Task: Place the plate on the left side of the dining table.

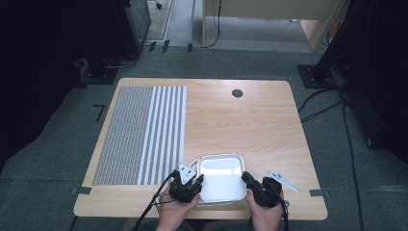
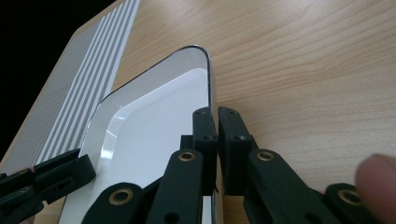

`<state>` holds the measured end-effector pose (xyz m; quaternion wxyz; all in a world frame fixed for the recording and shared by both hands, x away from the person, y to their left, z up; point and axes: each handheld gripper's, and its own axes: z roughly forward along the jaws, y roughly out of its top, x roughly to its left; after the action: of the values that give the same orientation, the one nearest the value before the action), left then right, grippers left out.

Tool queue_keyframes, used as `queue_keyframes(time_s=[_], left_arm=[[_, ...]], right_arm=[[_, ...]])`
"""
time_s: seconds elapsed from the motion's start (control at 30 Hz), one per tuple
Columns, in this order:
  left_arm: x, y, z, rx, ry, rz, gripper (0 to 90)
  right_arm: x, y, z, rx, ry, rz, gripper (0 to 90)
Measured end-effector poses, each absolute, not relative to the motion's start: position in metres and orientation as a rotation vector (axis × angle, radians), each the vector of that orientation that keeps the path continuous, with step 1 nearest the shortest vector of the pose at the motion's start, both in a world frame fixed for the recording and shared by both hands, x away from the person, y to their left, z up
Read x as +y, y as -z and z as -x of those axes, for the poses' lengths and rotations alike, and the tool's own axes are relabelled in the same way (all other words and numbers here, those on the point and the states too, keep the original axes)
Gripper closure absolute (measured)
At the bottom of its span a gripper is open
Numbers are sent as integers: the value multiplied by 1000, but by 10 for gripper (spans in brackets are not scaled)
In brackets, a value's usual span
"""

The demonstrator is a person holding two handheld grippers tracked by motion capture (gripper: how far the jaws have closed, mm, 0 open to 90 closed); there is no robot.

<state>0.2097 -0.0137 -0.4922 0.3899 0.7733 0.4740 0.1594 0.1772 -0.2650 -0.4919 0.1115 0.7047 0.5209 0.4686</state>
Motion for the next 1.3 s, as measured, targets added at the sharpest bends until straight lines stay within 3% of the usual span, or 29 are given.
queue_keyframes(time_s=[0.77,1.3], left_arm=[[19,468,-232,1228,-467,-1925,766],[74,455,-256,1312,-534,-1845,792]], right_arm=[[-230,473,-201,1572,-1362,-2056,885],[-173,463,-236,1627,-1384,-2056,887]])
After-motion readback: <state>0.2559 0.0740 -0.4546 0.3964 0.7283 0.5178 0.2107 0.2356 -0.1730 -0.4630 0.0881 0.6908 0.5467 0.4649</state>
